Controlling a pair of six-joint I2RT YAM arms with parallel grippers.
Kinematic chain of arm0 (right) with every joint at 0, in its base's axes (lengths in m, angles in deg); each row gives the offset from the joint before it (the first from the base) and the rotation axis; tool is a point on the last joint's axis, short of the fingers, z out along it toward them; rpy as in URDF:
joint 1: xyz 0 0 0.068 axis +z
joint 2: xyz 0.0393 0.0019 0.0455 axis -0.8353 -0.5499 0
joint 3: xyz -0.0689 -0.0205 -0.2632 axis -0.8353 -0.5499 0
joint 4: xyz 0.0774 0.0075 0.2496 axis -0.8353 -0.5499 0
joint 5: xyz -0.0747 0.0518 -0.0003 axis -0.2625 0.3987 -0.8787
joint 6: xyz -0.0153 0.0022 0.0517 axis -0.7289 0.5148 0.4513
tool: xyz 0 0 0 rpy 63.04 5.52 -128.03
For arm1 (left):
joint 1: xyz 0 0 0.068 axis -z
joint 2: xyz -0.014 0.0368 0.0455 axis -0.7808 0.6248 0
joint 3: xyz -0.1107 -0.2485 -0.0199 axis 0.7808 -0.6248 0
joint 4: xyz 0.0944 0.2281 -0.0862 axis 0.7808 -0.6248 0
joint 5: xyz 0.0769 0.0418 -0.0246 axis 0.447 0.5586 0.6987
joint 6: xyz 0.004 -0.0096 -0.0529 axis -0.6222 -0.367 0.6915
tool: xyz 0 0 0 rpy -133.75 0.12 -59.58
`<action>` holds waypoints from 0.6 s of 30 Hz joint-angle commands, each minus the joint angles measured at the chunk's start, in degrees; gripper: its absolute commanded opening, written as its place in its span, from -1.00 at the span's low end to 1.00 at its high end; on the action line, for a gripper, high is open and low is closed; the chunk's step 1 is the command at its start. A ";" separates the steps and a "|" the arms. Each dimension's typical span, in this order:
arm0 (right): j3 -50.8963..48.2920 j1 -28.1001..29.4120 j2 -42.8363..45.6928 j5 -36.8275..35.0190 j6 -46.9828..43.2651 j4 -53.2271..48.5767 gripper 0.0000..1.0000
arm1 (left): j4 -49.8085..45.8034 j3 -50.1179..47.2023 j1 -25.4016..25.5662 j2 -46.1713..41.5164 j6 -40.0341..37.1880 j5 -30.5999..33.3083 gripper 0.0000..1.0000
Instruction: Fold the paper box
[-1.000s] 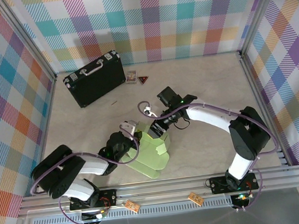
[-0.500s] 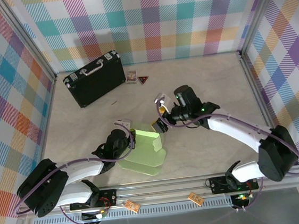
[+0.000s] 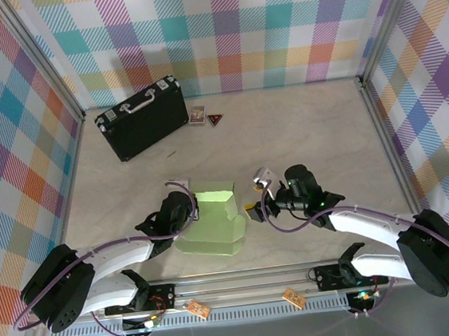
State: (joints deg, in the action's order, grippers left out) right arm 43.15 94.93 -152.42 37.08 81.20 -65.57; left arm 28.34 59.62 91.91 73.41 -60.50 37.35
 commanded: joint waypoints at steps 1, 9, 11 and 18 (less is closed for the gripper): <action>2.53 0.63 -2.83 1.33 -0.22 7.89 0.57 | -4.41 3.20 -0.29 -1.11 1.95 1.62 -1.00; 3.69 3.03 -13.36 -1.56 0.75 20.70 0.34 | -11.97 7.78 -0.28 -0.76 5.21 1.99 -1.00; 3.37 3.85 -14.93 -2.66 1.12 23.35 0.30 | -11.48 7.73 -0.24 -0.31 5.64 1.89 -1.00; 4.62 4.27 -20.81 -7.61 2.82 28.40 0.04 | -9.61 7.55 -0.26 1.46 5.96 1.43 -1.00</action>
State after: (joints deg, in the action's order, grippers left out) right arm 45.84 98.73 -171.41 31.33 82.73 -42.91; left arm 19.01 66.24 91.91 74.11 -55.47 38.99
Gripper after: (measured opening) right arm 0.533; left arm 0.090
